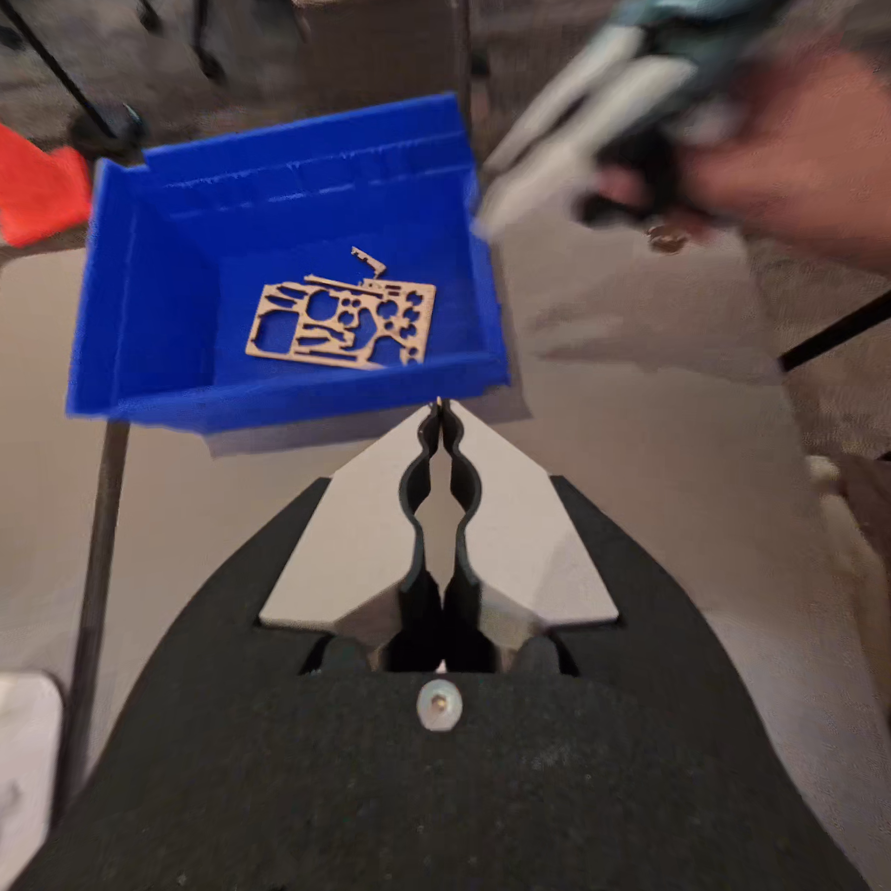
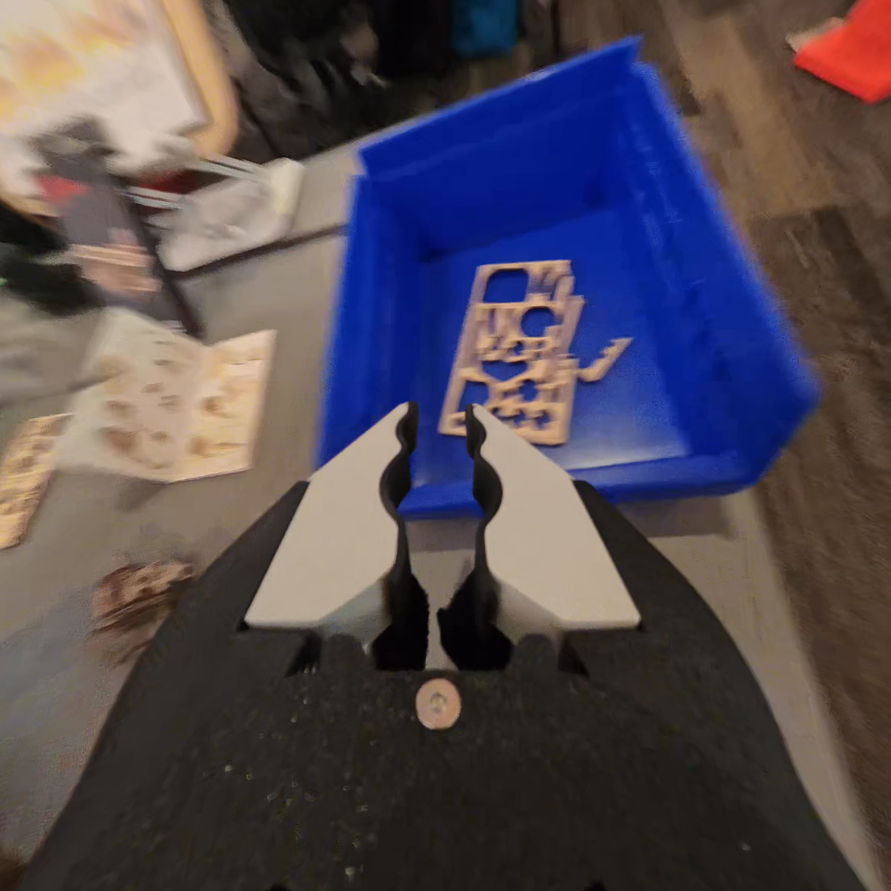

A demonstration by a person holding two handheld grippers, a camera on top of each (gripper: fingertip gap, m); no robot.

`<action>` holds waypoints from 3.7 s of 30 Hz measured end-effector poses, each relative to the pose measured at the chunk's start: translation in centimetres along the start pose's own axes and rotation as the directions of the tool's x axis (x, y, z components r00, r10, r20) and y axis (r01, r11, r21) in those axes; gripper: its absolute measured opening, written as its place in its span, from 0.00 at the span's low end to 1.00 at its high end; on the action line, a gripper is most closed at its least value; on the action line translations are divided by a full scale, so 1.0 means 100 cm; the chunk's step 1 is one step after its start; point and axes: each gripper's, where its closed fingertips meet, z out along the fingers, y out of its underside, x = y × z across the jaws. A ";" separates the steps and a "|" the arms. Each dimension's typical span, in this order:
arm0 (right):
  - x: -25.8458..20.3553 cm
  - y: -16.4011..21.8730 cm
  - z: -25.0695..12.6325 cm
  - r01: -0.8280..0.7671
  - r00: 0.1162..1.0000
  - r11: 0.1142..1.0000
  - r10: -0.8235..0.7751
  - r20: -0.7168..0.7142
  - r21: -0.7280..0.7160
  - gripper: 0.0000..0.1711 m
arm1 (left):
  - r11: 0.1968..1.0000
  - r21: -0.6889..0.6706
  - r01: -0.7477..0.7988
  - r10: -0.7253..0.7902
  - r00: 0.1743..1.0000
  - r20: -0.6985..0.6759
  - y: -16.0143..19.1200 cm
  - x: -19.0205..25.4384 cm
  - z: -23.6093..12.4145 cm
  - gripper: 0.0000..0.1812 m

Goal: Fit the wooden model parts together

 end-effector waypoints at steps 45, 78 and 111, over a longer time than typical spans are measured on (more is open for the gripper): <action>-0.133 0.153 -0.027 0.364 0.924 0.930 -0.353 0.147 -0.054 0.52 | 0.657 0.571 0.492 -0.737 0.577 0.352 0.239 0.160 -0.182 0.29; -0.176 0.188 -0.037 0.474 0.826 0.879 -0.428 0.366 -0.042 0.11 | 0.884 0.206 0.419 -0.466 0.816 0.341 0.210 0.178 -0.088 0.24; -0.072 0.135 -0.070 0.324 0.943 0.946 -0.323 0.080 0.006 0.08 | 0.809 -0.160 0.565 -0.419 0.747 0.516 0.136 0.101 0.078 0.20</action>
